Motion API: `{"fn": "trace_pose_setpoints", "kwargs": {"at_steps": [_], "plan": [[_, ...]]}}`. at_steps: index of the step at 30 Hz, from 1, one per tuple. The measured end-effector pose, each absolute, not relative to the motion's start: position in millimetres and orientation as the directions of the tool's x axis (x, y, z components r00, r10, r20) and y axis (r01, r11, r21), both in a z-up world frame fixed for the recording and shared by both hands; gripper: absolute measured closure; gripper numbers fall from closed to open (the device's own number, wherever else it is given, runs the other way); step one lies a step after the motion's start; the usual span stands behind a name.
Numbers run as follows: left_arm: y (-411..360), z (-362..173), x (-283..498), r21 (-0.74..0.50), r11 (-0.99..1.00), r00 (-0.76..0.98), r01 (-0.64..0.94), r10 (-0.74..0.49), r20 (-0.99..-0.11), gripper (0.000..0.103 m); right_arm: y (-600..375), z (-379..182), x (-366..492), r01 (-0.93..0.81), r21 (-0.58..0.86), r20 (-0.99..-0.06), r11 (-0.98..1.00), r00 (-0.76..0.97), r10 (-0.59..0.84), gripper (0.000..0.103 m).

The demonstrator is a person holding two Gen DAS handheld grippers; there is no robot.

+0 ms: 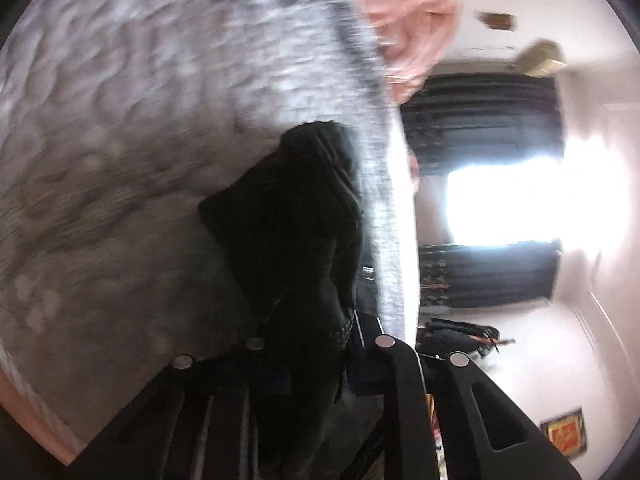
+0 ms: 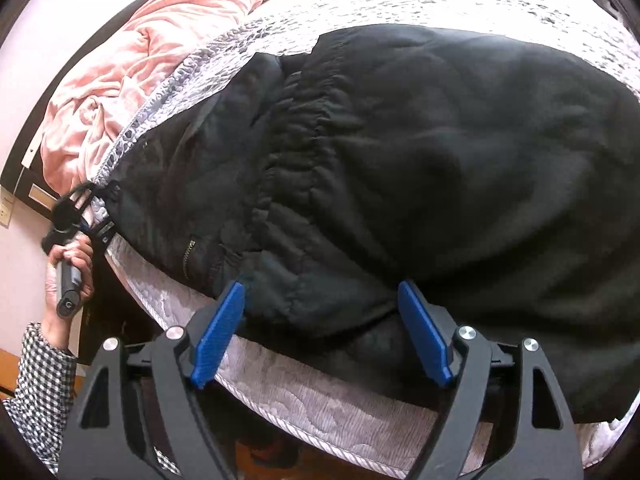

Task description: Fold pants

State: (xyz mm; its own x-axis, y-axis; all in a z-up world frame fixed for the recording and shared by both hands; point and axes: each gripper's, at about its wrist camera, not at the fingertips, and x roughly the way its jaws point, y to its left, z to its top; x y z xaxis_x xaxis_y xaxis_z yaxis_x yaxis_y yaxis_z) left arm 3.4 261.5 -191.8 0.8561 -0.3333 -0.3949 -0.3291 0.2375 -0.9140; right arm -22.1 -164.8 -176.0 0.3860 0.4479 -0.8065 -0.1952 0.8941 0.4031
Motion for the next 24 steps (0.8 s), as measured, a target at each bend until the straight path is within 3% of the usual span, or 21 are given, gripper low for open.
{"fn": "trace_pose_setpoints", "kwargs": {"at_steps": [2,8,12,15,19,24], "plan": [[253.1,-172.6,5.7,-0.922,0.28,0.869,-0.269,-0.342,-0.357,0.086,-164.8,-176.4,-22.4,-0.189,0.411,-0.804,0.892,0.387,0.452,0.024],[244.9,-148.4,11.9,-0.903,0.352,0.866,-0.247,-0.339,-0.369,0.086,-169.5,-168.4,-29.5,-0.164,0.43,-0.791,0.888,0.405,0.458,0.026],[249.9,-154.9,21.0,-0.906,0.329,0.866,-0.265,-0.333,-0.374,0.086,-182.8,-157.9,-35.9,-0.136,0.376,-0.793,0.916,0.464,0.395,0.026],[246.4,-154.8,9.5,-0.909,0.324,0.869,-0.264,-0.33,-0.37,0.086,-186.8,-175.0,-27.9,-0.098,0.318,-0.848,0.943,0.415,0.329,0.026],[237.2,-146.6,-3.0,-0.904,0.353,0.871,-0.241,-0.331,-0.361,0.086,-171.8,-189.7,-23.4,-0.132,0.246,-0.866,0.96,0.414,0.279,0.018],[224.1,-123.8,1.3,-0.88,0.436,0.87,-0.187,-0.342,-0.354,0.086,-183.0,-180.0,-29.2,-0.101,0.35,-0.824,0.931,0.439,0.358,0.019]]}}
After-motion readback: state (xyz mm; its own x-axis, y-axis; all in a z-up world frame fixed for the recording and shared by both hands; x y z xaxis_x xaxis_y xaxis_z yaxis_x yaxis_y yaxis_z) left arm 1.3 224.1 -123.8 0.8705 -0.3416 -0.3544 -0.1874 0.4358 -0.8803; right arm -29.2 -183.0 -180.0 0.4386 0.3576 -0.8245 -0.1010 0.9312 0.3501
